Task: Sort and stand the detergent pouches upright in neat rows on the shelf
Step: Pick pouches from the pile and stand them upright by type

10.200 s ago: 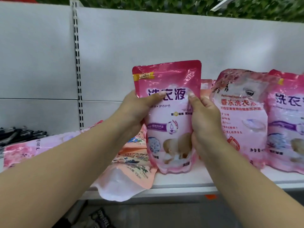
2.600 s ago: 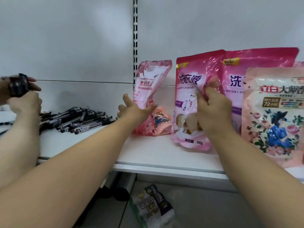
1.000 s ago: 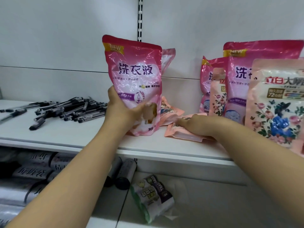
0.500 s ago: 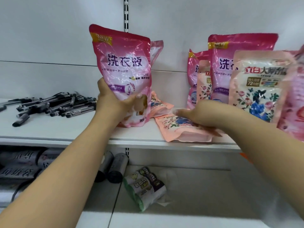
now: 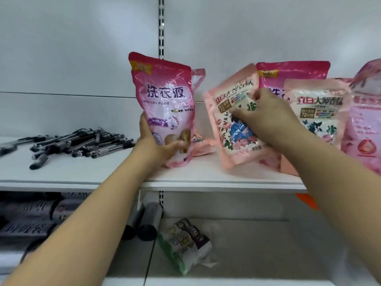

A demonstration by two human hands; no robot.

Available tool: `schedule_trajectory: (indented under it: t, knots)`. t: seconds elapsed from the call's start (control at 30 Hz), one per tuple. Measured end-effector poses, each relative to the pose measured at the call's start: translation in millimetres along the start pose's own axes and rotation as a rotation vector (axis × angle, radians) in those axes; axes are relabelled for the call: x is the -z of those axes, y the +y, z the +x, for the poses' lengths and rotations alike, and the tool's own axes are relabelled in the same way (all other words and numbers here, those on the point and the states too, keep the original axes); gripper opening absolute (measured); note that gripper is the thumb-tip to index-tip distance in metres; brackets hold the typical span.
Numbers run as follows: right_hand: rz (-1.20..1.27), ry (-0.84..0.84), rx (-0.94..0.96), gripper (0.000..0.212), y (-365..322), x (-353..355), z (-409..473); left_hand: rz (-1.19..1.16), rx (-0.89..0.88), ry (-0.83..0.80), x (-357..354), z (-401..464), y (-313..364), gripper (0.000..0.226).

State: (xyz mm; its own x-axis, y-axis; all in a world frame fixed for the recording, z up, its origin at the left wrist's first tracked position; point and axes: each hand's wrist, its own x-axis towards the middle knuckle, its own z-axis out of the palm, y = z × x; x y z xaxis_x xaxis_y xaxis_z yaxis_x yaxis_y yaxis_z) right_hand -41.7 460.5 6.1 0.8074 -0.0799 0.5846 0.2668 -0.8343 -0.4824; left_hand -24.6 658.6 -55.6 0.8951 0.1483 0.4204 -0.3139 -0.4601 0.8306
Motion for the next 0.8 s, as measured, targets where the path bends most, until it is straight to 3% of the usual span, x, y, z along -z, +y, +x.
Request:
schedule_trajectory:
  t: [0.2, 0.3, 0.43, 0.63, 0.8]
  knots:
    - [0.008, -0.069, -0.133, 0.064, -8, -23, 45, 0.057, -0.005, 0.01, 1, 1, 0, 0.108]
    - [0.157, 0.069, -0.09, 0.045, -4, -38, 61, 0.058, -0.025, 0.033, 0, 3, -2, 0.107]
    - [0.377, 0.095, -0.14, 0.025, -2, -63, 78, 0.075, -0.023, 0.056, -2, 5, -6, 0.106]
    - [0.415, 0.122, -0.067, 0.045, 19, -97, 99, 0.059, -0.013, 0.078, -3, 5, -6, 0.1]
    - [0.688, -0.115, -0.413, 0.049, 41, -112, 106, 0.027, -0.003, 0.074, -2, 7, -9, 0.106]
